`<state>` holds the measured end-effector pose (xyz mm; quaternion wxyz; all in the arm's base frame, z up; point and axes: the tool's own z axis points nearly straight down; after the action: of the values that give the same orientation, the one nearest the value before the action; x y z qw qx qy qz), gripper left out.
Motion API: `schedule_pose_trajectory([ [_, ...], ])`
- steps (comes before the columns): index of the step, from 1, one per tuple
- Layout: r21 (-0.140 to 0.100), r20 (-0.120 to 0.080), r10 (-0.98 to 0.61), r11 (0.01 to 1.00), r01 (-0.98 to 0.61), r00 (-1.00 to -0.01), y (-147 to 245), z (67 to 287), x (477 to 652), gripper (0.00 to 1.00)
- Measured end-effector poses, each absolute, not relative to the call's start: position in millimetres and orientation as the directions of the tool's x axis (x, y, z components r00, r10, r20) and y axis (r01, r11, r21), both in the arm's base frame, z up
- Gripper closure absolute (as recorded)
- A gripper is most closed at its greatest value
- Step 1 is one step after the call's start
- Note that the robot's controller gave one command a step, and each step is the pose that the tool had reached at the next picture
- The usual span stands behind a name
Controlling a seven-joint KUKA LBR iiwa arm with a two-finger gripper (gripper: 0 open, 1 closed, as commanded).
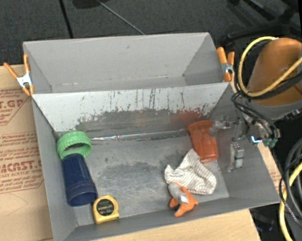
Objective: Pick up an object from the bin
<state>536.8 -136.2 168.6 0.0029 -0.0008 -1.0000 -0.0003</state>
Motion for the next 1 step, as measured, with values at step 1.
schedule_pose_trajectory([
  [1, -0.001, -0.002, 0.000, 1.000, 0.000, -1.000, -135.6, 173.3, 538.7, 0.00],
])
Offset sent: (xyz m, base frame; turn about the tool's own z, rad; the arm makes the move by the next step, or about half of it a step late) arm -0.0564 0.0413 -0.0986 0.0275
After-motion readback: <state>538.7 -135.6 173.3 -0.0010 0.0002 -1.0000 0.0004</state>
